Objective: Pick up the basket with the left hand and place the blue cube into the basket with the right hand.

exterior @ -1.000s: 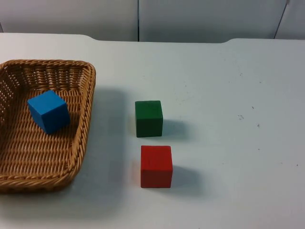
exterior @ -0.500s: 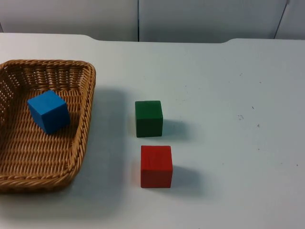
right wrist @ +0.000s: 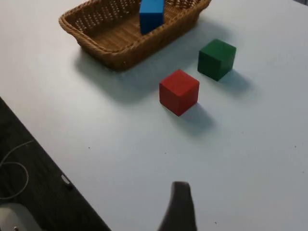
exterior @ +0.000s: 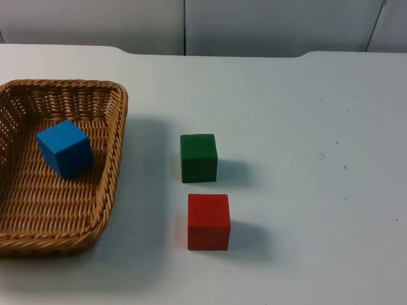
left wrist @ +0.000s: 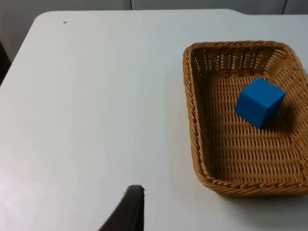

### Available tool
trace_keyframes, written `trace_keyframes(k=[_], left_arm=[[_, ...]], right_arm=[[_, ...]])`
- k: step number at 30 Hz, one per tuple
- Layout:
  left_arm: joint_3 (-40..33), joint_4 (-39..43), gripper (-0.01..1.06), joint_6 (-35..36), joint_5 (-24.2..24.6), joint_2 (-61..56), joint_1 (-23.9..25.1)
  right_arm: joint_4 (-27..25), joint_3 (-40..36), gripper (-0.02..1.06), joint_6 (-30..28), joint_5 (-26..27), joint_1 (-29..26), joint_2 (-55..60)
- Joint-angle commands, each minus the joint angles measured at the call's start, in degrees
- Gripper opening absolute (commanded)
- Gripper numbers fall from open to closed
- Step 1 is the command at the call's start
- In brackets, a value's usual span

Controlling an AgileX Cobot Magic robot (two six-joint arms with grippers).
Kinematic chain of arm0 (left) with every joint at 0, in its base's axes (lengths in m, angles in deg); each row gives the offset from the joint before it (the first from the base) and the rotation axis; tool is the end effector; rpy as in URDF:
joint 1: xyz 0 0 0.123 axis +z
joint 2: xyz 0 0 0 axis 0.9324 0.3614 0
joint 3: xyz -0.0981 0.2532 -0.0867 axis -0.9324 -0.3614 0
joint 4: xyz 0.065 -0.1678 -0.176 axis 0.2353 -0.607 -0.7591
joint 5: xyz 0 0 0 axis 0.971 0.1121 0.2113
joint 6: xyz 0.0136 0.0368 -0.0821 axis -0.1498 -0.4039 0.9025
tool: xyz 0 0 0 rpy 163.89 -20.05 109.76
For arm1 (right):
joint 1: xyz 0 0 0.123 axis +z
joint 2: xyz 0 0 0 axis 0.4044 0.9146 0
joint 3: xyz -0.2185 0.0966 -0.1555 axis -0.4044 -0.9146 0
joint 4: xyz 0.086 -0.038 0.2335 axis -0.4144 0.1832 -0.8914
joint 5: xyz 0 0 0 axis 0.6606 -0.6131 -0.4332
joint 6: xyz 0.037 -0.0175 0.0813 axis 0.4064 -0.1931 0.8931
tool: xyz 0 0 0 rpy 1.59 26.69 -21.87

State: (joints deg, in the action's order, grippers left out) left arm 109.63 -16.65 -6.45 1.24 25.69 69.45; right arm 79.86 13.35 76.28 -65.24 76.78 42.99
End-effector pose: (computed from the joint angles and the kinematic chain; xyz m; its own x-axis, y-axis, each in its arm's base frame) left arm -0.0083 0.0031 0.2798 -0.4736 -0.0117 -0.8806 -0.0455 0.9989 0.0112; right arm 0.0043 -0.0107 0.2820 -0.3370 -0.3846 -0.8594 -0.7248 0.6886 -0.0240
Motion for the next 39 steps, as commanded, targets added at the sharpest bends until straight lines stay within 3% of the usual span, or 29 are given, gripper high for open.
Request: trace_keyframes(k=[1, 8, 15, 39], left_arm=[[-0.35, -0.90, 0.98, 0.26, -1.11, -0.21, -0.14], [-0.35, -3.09, 0.98, -2.90, -1.11, -0.21, -0.14], [-0.35, -3.09, 0.98, -2.90, -1.11, -0.21, -0.14], [-0.35, -3.09, 0.98, -2.90, -1.11, -0.21, -0.14]], right_arm=[[2.04, 0.30, 0.66, 0.69, 0.09, 0.19, -0.13], [6.51, 0.30, 0.66, 0.69, 0.08, 0.19, -0.13], [2.39, 0.30, 0.66, 0.85, 1.24, 0.19, -0.13], [0.70, 0.30, 0.66, 2.39, 6.83, 0.19, -0.13]])
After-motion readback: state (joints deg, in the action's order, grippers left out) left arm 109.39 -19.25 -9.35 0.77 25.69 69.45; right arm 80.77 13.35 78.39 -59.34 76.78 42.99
